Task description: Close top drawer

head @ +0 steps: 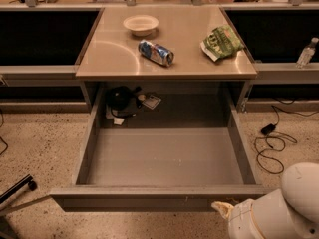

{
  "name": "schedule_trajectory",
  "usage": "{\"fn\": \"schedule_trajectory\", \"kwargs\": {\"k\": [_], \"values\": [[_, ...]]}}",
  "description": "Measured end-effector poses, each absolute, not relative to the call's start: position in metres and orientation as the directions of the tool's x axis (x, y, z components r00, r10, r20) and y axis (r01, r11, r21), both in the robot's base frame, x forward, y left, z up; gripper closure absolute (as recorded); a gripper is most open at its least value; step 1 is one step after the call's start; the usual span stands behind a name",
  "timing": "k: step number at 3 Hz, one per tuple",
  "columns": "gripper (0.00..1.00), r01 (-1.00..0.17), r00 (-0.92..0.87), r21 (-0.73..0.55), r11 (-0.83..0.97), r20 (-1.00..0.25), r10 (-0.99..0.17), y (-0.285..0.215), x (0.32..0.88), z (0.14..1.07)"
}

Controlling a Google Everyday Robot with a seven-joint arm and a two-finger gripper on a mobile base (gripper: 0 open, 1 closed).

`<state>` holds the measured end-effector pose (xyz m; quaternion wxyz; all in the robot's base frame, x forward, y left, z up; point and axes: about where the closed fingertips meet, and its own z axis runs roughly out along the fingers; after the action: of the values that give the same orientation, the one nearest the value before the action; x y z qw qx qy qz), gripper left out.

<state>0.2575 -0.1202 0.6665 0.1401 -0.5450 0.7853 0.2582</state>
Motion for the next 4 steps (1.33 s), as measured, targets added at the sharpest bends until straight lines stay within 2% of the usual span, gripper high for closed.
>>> {"fn": "schedule_trajectory", "kwargs": {"k": [2,4], "values": [[0.00,-0.954,-0.279,0.241,0.177,-0.507,-0.816,-0.086,0.316,0.636],[0.00,-0.960,-0.261,0.226,0.167,-0.498,-0.827,-0.086,0.331,0.640]]}}
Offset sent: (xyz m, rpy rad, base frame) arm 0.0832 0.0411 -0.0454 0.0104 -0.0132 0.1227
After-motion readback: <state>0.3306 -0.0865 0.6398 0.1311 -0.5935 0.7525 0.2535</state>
